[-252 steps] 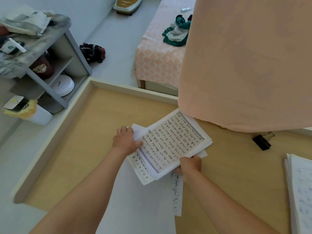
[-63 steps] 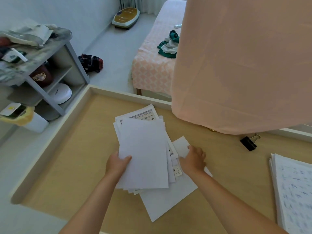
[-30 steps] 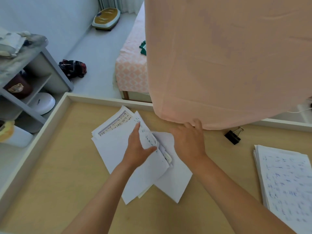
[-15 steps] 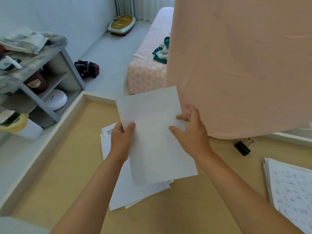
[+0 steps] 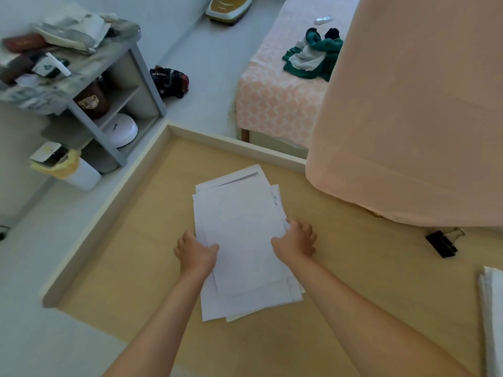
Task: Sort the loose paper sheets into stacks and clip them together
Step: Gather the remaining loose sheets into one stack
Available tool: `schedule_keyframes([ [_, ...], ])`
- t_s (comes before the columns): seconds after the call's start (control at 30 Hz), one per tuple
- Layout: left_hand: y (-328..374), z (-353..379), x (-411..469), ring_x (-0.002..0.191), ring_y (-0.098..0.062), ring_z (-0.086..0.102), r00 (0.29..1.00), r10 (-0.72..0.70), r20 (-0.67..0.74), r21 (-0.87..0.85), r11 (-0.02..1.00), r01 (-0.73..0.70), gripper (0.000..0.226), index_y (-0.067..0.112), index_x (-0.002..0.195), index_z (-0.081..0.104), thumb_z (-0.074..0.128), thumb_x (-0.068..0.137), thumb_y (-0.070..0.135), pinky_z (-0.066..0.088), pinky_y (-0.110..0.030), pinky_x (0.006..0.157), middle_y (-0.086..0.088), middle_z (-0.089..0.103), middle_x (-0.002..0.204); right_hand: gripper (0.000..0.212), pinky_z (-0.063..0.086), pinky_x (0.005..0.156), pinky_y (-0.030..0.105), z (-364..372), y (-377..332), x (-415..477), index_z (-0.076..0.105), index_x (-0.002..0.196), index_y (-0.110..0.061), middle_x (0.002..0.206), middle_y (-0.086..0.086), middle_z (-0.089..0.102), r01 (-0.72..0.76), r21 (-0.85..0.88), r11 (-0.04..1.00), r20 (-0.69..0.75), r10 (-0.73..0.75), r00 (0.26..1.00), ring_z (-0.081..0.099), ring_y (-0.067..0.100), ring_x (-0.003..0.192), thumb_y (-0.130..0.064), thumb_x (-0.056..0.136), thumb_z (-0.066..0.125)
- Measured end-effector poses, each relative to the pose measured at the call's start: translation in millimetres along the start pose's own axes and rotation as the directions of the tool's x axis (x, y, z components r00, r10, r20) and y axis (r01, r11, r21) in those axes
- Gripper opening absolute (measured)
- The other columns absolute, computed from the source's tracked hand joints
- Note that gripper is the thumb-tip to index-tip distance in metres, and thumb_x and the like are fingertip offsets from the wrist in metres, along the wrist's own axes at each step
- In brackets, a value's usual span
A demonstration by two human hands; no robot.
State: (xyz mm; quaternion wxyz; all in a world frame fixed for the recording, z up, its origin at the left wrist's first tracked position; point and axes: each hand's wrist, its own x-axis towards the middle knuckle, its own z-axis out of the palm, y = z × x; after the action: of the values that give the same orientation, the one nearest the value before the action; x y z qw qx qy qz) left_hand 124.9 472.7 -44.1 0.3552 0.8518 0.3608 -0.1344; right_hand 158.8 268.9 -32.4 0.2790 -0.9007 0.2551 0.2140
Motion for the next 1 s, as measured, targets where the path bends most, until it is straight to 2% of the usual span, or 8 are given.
schedule_keyframes([
  [0.1, 1.4, 2.1, 5.2, 0.122, -0.034, 0.05, 0.999, -0.004, 0.037, -0.1, 0.995, 0.007, 0.076, 0.012, 0.131, 0.045, 0.076, 0.066, 0.036, 0.049, -0.052, 0.096, -0.009, 0.052, 0.131, 0.069, 0.047, 0.092, 0.036, 15.2, -12.0, 6.4, 0.035, 0.142, -0.017, 0.142, 0.006, 0.032, -0.044, 0.129, 0.991, 0.047, 0.038, 0.998, 0.04, 0.029, 0.126, -0.017, 0.08, 0.064],
  [0.2, 3.2, 1.7, 9.5, 0.12, -0.035, 0.051, 0.999, -0.002, 0.046, -0.052, 0.999, 0.004, 0.078, 0.012, 0.133, 0.044, 0.078, 0.067, 0.032, 0.05, -0.051, 0.095, -0.01, 0.051, 0.132, 0.056, 0.055, 0.08, 0.034, 19.5, -23.5, 7.9, 0.045, 0.128, -0.011, 0.123, 0.005, 0.055, -0.139, 0.223, 0.965, 0.097, 0.119, 0.988, 0.059, 0.026, 0.101, -0.013, 0.074, 0.059],
  [0.37, 3.5, 0.8, 5.7, 0.132, -0.033, 0.036, 0.996, 0.005, 0.085, 0.068, 0.998, -0.011, 0.083, 0.017, 0.148, 0.032, 0.077, 0.079, 0.028, 0.045, -0.042, 0.1, -0.01, 0.032, 0.144, 0.03, 0.044, 0.093, 0.038, 10.1, -27.8, 9.1, 0.054, 0.109, -0.021, 0.131, 0.006, 0.041, -0.146, -0.023, 0.989, 0.05, 0.147, 0.988, 0.037, 0.028, 0.119, -0.021, 0.078, 0.055],
  [0.53, -4.7, 3.4, -1.0, 0.125, -0.03, 0.034, 0.992, 0.109, 0.071, 0.194, 0.974, -0.121, 0.079, 0.014, 0.146, 0.033, 0.075, 0.08, 0.026, 0.046, -0.036, 0.09, -0.008, 0.03, 0.137, 0.056, 0.05, 0.076, 0.031, 14.3, -29.0, 0.6, 0.048, 0.134, -0.019, 0.136, 0.005, 0.028, -0.189, 0.229, 0.955, 0.132, 0.162, 0.978, 0.049, 0.029, 0.113, -0.017, 0.079, 0.061],
  [0.7, -11.4, 3.0, -5.5, 0.122, -0.03, 0.034, 0.984, 0.173, 0.048, 0.249, 0.952, -0.18, 0.072, 0.015, 0.142, 0.038, 0.074, 0.081, 0.027, 0.045, -0.036, 0.09, -0.008, 0.032, 0.137, 0.055, 0.046, 0.072, 0.029, 5.7, -27.5, 0.0, 0.045, 0.134, -0.005, 0.121, 0.007, 0.057, -0.243, 0.328, 0.913, 0.18, 0.192, 0.965, 0.061, 0.024, 0.096, -0.014, 0.083, 0.063],
  [0.8, -15.2, 3.3, -7.3, 0.124, -0.029, 0.033, 0.98, 0.196, 0.04, 0.261, 0.945, -0.199, 0.073, 0.016, 0.145, 0.036, 0.073, 0.083, 0.03, 0.044, -0.035, 0.09, -0.008, 0.032, 0.138, 0.045, 0.047, 0.08, 0.03, 2.1, -30.6, -0.5, 0.051, 0.128, 0.0, 0.116, 0.007, 0.057, -0.274, 0.274, 0.922, 0.263, 0.202, 0.943, 0.056, 0.022, 0.096, -0.015, 0.087, 0.063],
  [0.9, -16.8, 3.3, -10.3, 0.126, -0.027, 0.033, 0.979, 0.206, 0.011, 0.271, 0.941, -0.201, 0.075, 0.018, 0.146, 0.036, 0.073, 0.083, 0.033, 0.046, -0.035, 0.09, -0.006, 0.033, 0.14, 0.039, 0.047, 0.093, 0.037, 7.1, -34.4, -3.6, 0.056, 0.121, -0.013, 0.13, 0.006, 0.045, -0.162, 0.014, 0.987, 0.131, 0.159, 0.979, 0.042, 0.025, 0.111, -0.021, 0.084, 0.055],
  [1.0, -18.3, 3.2, -12.3, 0.128, -0.026, 0.031, 0.982, 0.184, -0.033, 0.267, 0.949, -0.169, 0.082, 0.015, 0.148, 0.031, 0.073, 0.082, 0.037, 0.045, -0.034, 0.094, -0.007, 0.033, 0.143, 0.053, 0.045, 0.095, 0.038, 20.8, -35.7, -11.6, 0.048, 0.133, -0.023, 0.14, 0.005, 0.027, -0.117, 0.038, 0.992, 0.064, 0.115, 0.991, 0.032, 0.026, 0.122, -0.013, 0.082, 0.052],
])
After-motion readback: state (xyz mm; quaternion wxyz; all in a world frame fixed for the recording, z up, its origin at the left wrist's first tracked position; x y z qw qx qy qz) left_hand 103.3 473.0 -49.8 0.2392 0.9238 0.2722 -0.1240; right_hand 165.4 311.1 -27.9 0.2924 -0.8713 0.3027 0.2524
